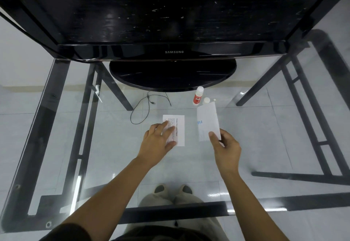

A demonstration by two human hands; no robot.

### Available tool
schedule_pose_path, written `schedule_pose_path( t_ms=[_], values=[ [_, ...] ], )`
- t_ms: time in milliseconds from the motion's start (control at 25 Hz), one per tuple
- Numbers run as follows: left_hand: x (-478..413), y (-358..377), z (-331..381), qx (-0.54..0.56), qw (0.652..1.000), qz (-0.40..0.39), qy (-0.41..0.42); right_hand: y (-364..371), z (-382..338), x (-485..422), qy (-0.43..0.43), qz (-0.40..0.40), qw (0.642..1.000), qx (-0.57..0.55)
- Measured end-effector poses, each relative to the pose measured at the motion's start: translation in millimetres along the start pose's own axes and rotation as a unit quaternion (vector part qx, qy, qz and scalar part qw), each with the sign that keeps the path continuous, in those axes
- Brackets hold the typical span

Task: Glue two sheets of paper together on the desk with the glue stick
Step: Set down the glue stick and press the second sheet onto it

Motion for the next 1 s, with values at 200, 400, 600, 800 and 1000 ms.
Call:
schedule_pose_path(
  t_ms=[200, 400, 600, 800, 1000],
  values=[
    [-4.7, 1.2, 11.4, 0.009, 1.000, 0.012, 0.002, -11.8, -15.6, 3.3, -0.072, 0.033, 0.997, 0.007],
    [-3.8, 3.6, 7.7, 0.022, 1.000, 0.008, -0.003, -5.6, -24.0, 8.9, -0.116, 0.021, 0.993, 0.025],
    [0.8, -26.8, 6.7, 0.131, 0.987, 0.082, -0.036, 6.2, -41.0, 13.1, -0.167, 0.004, 0.985, 0.051],
    [3.7, -48.5, -10.7, 0.510, 0.834, 0.055, -0.206, 39.2, -66.0, 30.6, -0.264, -0.076, 0.951, 0.144],
    [4.4, -57.2, -6.0, 0.589, 0.767, 0.033, -0.252, 63.2, -61.9, 34.4, -0.232, -0.120, 0.955, 0.138]
  ],
)
Point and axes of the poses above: each hand's wrist, its own x-axis away from the middle knuckle, its own y-axis out of the palm, z = x × y, the point moved 10 cm from there along -x, towards the middle knuckle, and after that the axes turned 3 degrees about -y, right-handed, at the moved point
